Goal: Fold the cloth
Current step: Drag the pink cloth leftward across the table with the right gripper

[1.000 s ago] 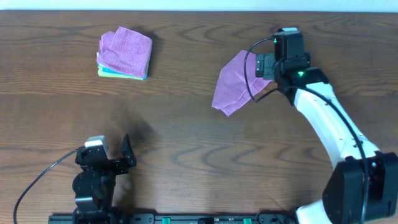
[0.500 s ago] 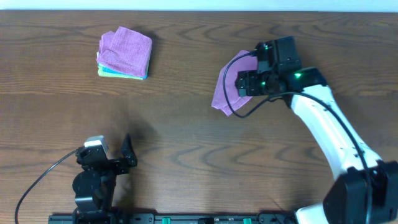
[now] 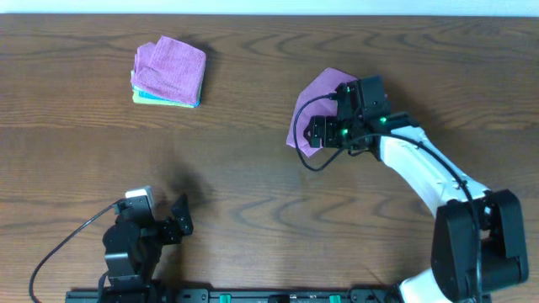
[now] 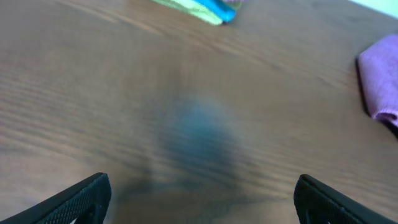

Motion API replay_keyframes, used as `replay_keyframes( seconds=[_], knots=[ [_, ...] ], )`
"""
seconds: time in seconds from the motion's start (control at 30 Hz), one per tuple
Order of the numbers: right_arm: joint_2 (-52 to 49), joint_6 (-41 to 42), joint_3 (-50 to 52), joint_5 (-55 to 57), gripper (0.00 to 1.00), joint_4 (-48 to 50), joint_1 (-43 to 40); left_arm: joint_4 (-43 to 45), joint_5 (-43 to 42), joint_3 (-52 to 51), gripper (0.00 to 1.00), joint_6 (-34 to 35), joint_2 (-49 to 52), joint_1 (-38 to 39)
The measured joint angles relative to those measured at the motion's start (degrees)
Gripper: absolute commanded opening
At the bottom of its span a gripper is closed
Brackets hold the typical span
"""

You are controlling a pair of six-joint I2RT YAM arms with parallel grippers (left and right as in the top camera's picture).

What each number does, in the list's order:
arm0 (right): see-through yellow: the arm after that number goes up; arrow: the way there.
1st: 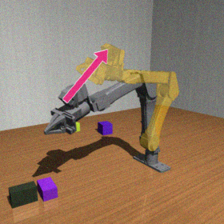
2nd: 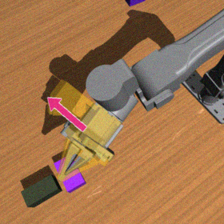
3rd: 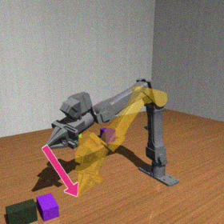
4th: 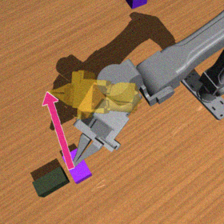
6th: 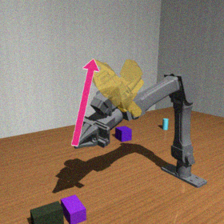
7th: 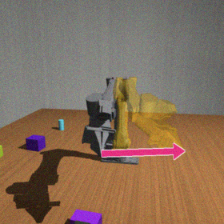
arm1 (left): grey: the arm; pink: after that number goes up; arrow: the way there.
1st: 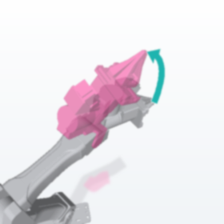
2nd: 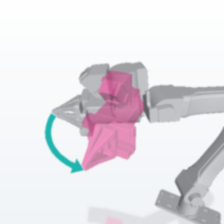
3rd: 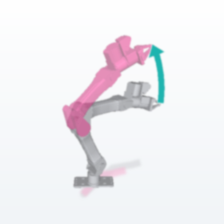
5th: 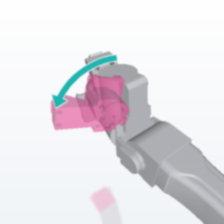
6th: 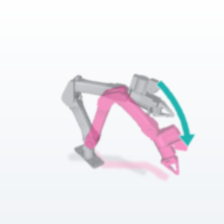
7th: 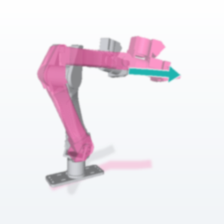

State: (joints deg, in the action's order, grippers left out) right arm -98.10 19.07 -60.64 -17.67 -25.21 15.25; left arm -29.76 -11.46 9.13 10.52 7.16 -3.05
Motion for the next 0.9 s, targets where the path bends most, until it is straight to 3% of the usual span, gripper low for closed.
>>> replay_keyframes(
  seconds=[0.37, 0.9],
  knots=[
    [-2.2, 5.7, 4.6, -0.9, 0.86, 11.9, 0.0, -0.2, -0.7, 0.0, 0.95, 0.0, 3.8, 0.0],
    [-7.6, 9.7, 4.8, -2.6, 0.74, 20.5, 0.2, -0.1, -0.8, 0.0, 0.95, 0.0, 3.9, 0.0]
  ],
)
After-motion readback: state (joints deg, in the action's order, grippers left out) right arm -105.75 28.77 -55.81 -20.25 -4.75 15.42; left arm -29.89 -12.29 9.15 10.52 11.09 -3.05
